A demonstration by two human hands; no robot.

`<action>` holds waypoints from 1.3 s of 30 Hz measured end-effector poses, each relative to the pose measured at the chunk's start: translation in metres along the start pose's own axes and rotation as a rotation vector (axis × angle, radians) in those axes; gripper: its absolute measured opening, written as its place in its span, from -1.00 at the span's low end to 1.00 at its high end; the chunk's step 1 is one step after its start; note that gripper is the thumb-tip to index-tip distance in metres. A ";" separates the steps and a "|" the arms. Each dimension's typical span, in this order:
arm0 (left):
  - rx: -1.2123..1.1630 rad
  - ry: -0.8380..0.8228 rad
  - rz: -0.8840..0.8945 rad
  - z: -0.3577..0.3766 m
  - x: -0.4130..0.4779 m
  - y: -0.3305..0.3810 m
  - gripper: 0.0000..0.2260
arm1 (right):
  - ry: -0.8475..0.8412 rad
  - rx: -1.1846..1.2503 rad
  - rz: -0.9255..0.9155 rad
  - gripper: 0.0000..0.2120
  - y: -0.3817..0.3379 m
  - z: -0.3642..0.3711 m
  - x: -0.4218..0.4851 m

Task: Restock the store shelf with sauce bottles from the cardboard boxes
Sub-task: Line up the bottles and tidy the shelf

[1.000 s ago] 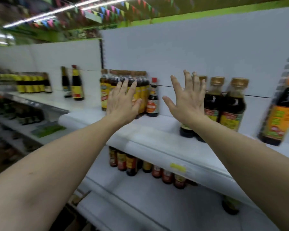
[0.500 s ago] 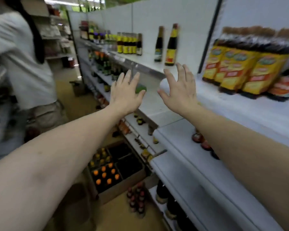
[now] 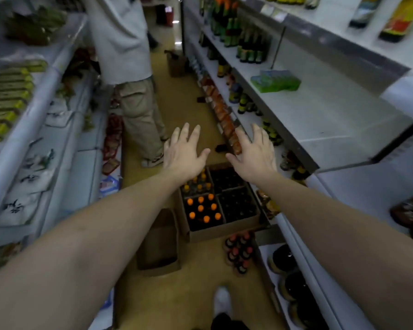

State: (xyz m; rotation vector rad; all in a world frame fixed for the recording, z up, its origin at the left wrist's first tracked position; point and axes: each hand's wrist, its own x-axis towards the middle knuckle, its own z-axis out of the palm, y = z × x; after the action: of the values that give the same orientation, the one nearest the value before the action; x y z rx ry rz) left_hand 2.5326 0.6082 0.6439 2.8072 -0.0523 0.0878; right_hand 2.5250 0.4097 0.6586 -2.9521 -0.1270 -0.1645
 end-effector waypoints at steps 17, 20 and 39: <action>-0.041 -0.397 -0.382 0.175 0.111 -0.091 -0.33 | -0.581 0.030 -0.055 -0.28 0.048 0.213 0.164; -0.070 -0.426 -0.377 0.205 0.117 -0.105 -0.33 | -0.635 0.056 -0.042 -0.27 0.051 0.249 0.164; -0.150 -0.658 -0.359 0.523 0.103 -0.230 -0.32 | -0.879 0.438 0.348 -0.27 0.097 0.579 0.117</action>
State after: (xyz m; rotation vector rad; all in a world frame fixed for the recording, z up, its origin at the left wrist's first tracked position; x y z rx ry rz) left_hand 2.6751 0.6511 0.0823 2.5251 0.2766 -0.8771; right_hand 2.7093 0.4307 0.0890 -2.3426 0.2097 1.0555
